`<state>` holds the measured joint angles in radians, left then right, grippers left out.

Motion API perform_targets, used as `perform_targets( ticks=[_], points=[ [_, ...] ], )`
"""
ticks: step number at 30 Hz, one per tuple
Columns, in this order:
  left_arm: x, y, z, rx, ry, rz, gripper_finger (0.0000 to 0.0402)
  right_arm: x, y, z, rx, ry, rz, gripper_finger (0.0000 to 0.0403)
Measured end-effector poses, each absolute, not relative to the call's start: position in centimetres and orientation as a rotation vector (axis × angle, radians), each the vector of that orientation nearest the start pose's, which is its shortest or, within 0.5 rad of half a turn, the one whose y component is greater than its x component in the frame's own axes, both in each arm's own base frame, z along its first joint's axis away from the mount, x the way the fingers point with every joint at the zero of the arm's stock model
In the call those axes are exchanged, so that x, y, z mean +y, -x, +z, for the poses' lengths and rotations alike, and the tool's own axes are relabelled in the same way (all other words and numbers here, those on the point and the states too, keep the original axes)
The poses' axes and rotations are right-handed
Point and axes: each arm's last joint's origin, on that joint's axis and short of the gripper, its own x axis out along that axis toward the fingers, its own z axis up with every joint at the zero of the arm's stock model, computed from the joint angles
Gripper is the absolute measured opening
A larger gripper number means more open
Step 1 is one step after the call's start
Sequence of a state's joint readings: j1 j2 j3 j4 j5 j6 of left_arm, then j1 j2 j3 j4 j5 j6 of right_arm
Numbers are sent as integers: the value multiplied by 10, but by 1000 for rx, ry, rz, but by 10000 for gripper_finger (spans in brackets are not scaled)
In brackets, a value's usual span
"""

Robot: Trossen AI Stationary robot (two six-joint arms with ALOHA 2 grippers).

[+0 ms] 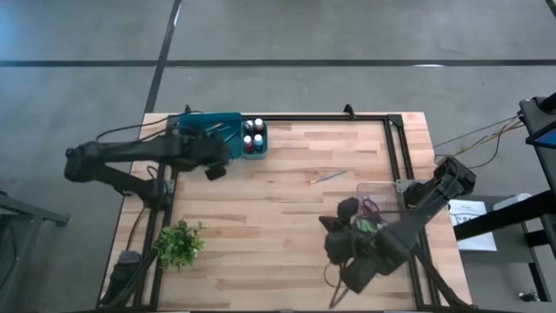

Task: Pick & Place Paint Supplies
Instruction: Put the blue paint brush into the blue bin

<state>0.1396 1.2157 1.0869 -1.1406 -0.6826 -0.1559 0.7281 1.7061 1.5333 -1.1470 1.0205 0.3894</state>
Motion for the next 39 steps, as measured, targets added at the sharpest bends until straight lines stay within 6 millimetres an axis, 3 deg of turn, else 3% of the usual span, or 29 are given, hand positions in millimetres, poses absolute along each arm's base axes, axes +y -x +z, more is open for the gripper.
perform_targets(
  ticks=[4,9,13,16,19,22,27,33,39],
  points=[
    [7,-210,311,935,-261,629,182,172,-272,304,865,680,-429,9],
    [-47,-215,319,600,-311,369,182,113,-285,322,1027,571,-350,9],
    [-80,-209,305,425,-356,205,182,47,-292,340,1085,350,-241,9],
    [-94,-203,285,322,-357,138,182,-5,-295,346,1088,166,-163,9],
    [-100,-197,263,253,-370,101,182,-47,-296,338,1116,48,-72,9],
    [-97,-191,251,196,-394,99,182,-73,-300,319,1163,-15,-19,9],
    [-90,-180,260,108,-381,112,182,-86,-318,282,1251,3,0,9],
    [-79,-160,278,45,-329,117,182,-77,-340,243,1361,78,41,9],
    [-74,-151,270,78,-327,65,182,-63,-352,207,1489,111,79,9]
  ],
)
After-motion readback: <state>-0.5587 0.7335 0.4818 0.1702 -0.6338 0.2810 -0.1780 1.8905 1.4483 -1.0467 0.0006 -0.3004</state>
